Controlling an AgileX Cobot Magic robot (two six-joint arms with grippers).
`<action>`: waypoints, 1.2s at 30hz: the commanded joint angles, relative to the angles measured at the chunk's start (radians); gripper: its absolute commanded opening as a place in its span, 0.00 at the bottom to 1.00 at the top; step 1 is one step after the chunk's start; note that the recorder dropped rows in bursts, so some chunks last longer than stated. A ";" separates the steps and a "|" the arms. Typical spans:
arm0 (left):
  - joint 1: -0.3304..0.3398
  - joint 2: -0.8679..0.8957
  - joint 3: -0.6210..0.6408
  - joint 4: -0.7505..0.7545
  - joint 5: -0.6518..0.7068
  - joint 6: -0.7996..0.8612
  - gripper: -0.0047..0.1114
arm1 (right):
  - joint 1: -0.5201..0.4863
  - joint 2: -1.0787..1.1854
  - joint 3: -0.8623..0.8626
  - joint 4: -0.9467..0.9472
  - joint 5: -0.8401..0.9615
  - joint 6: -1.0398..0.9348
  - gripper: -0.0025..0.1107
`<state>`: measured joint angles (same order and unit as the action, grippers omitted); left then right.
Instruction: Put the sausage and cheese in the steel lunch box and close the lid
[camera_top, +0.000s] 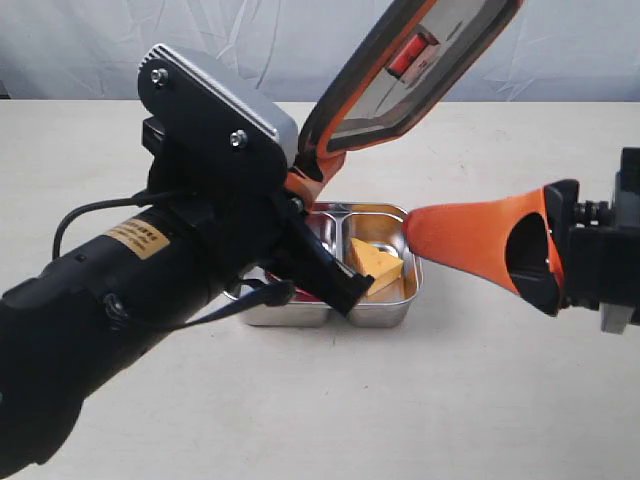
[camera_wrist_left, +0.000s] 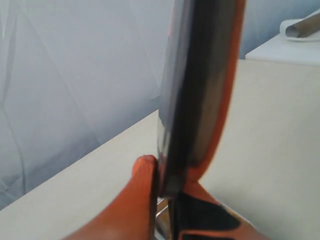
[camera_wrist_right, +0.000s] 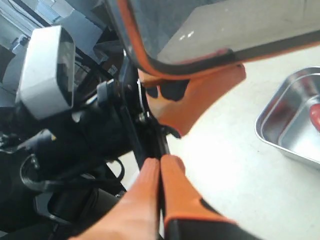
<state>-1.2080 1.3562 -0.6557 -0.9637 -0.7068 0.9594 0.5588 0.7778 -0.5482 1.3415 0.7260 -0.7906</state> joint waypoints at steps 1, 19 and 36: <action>0.000 -0.042 -0.007 -0.154 -0.004 0.228 0.04 | 0.001 -0.062 0.004 -0.165 -0.045 0.186 0.01; 0.000 -0.064 -0.007 -0.434 -0.020 0.636 0.04 | 0.001 -0.130 0.004 -0.399 -0.223 0.638 0.02; 0.000 -0.064 -0.007 -0.581 -0.127 1.059 0.04 | 0.001 -0.038 0.004 -0.184 -0.216 0.693 0.56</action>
<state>-1.2080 1.3018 -0.6557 -1.5228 -0.7936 1.9630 0.5588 0.7377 -0.5482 1.1006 0.5145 -0.1008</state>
